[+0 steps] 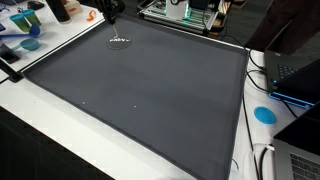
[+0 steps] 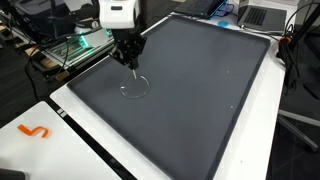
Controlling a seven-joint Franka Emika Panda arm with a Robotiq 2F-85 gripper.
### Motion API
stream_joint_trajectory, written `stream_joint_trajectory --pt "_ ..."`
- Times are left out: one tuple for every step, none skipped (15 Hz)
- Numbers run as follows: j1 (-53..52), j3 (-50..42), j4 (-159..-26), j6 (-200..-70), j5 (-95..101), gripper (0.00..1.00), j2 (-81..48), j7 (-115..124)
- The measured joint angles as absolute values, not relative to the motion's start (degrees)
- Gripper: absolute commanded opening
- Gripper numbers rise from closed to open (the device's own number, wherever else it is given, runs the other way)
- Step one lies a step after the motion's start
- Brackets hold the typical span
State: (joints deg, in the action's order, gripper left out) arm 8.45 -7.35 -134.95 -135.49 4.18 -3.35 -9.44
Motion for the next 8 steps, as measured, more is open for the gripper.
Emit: stream_joint_trajectory --pt "8.48 -7.37 -134.92 -136.22 4.10 0.04 -3.95 -9.57" --pt "8.50 -7.38 -134.90 -136.95 4.04 0.04 -4.50 -9.71" --pt "8.52 -7.39 -134.89 -137.67 4.03 0.04 -5.00 -9.79" --pt "8.56 -7.40 -134.88 -138.28 4.03 0.04 -5.44 -9.86" --pt "8.63 -7.40 -134.86 -138.79 4.03 0.04 -5.88 -9.94" --pt "8.70 -7.40 -134.84 -139.25 4.03 0.04 -6.28 -9.96" --pt "8.74 -7.41 -134.82 -139.57 4.03 0.04 -6.65 -10.04" --pt "8.75 -7.44 -134.78 -139.83 4.03 0.04 -7.03 -10.06"
